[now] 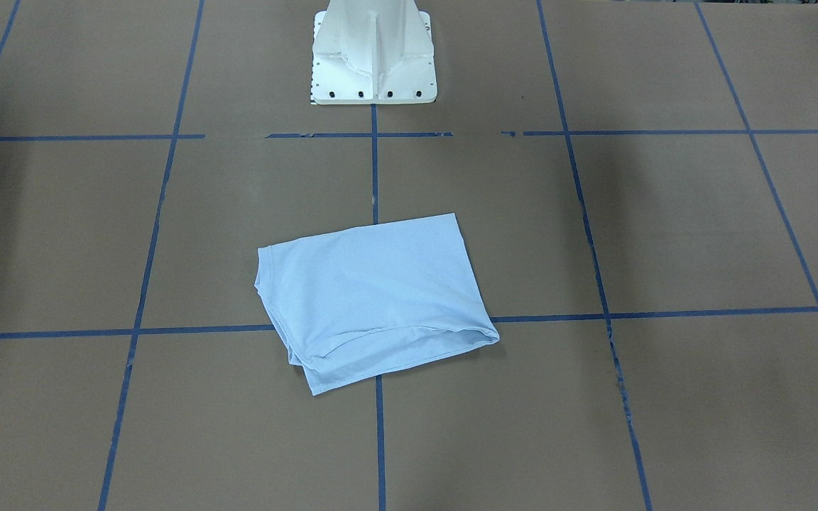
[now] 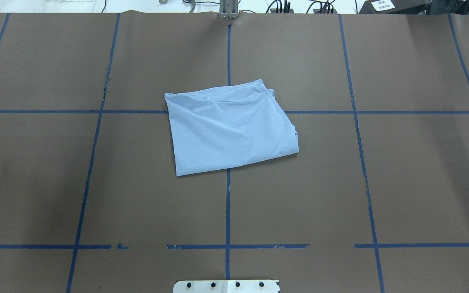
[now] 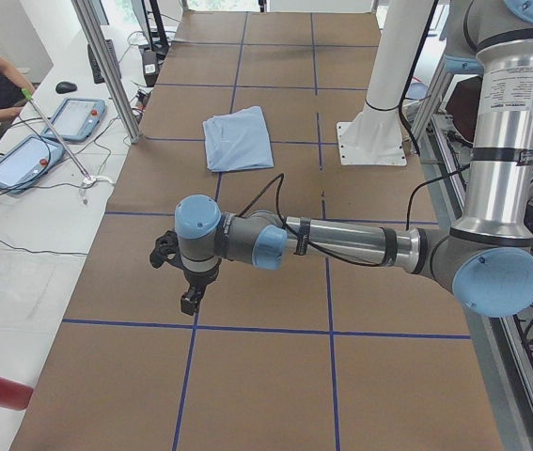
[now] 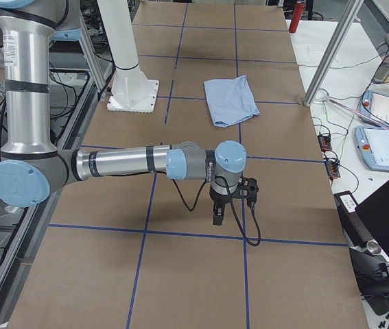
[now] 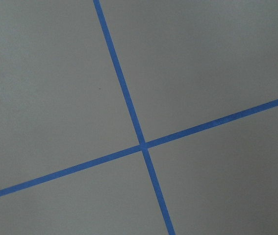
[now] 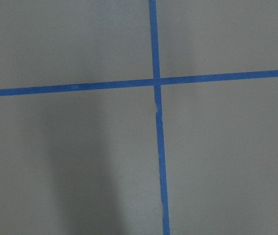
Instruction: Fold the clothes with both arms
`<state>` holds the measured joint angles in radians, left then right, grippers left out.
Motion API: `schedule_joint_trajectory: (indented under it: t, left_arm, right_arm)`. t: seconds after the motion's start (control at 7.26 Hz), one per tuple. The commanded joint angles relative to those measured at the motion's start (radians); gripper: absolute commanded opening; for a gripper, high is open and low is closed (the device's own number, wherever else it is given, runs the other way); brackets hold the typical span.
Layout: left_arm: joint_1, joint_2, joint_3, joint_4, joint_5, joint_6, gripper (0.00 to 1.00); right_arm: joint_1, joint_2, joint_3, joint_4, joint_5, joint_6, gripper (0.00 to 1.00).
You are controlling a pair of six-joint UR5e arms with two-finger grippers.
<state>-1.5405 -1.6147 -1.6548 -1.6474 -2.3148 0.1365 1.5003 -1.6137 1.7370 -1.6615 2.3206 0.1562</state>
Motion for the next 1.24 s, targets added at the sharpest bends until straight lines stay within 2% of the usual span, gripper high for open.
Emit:
schedule_joint_trajectory:
  t: [0.0, 0.69, 0.83, 1.1]
  left_arm:
    - [-0.024, 0.006, -0.062, 0.145, 0.000, 0.002, 1.00]
    - [-0.017, 0.013, -0.074, 0.144, 0.002, 0.000, 1.00]
    - [-0.016, 0.010, -0.072, 0.144, 0.002, 0.005, 1.00]
    - [-0.016, 0.015, -0.062, 0.144, 0.027, 0.005, 1.00]
  right_arm:
    - [0.000, -0.008, -0.002, 0.000, 0.000, 0.000, 1.00]
    - [-0.003, 0.001, -0.004, 0.002, 0.006, 0.009, 1.00]
    - [-0.003, -0.003, -0.010, 0.002, 0.063, 0.008, 1.00]
    - [-0.003, -0.003, -0.028, 0.005, 0.072, -0.001, 1.00]
